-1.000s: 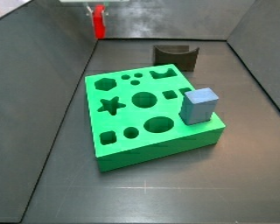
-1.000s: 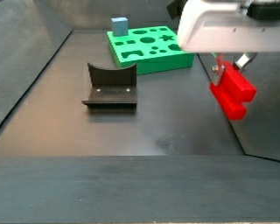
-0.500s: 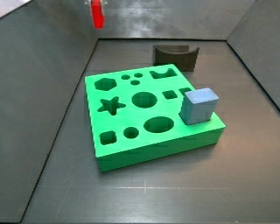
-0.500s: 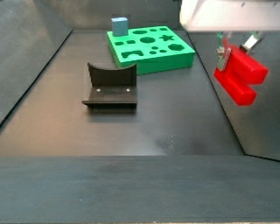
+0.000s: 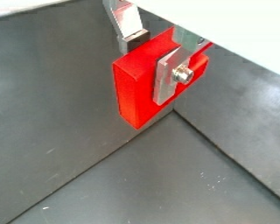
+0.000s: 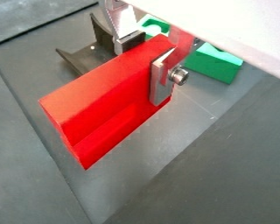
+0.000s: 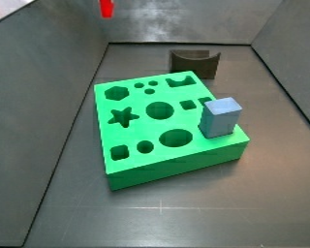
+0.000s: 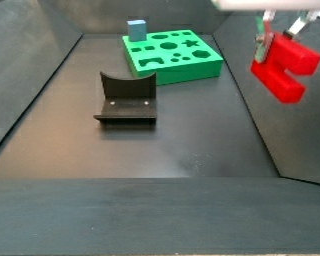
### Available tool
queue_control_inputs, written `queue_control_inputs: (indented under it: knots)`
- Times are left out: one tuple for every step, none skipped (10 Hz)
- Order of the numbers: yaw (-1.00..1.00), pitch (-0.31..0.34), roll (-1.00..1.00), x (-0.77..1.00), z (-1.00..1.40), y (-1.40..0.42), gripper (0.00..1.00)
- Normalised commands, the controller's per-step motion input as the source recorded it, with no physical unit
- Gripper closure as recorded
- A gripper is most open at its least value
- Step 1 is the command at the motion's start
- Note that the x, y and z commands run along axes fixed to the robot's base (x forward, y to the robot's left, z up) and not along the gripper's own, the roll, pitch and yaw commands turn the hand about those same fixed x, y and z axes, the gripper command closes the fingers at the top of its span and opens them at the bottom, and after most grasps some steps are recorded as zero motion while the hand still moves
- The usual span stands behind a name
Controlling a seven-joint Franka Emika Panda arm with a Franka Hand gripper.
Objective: Pick up the double-square object. Move up. Place the double-square object on the fixture. Regrasp the double-square object. Move to above the board. Insert the double-square object.
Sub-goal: Place the double-square object on the fixture.
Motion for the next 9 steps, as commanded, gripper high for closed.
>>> queue_control_inputs:
  knots:
    - [-0.03, 0.016, -0.17, 0.00, 0.20, -0.01, 1.00]
    - [-0.42, 0.036, -0.07, 1.00, 0.15, -0.22, 1.00]
    - [-0.40, 0.046, -0.07, 1.00, 0.12, -0.21, 1.00]
    - [-0.29, 0.082, -0.06, 1.00, 0.12, -0.19, 1.00]
    - [-0.18, 0.111, -0.06, 1.00, 0.11, -0.18, 1.00]
    - [-0.11, 0.125, -0.05, 1.00, 0.11, -0.17, 1.00]
    - [-0.06, 0.136, -0.04, 1.00, 0.10, -0.15, 1.00]
    - [-0.03, 0.147, -0.03, 1.00, 0.09, -0.14, 1.00]
    - [0.00, 0.148, -0.01, 1.00, 0.09, -0.13, 1.00]
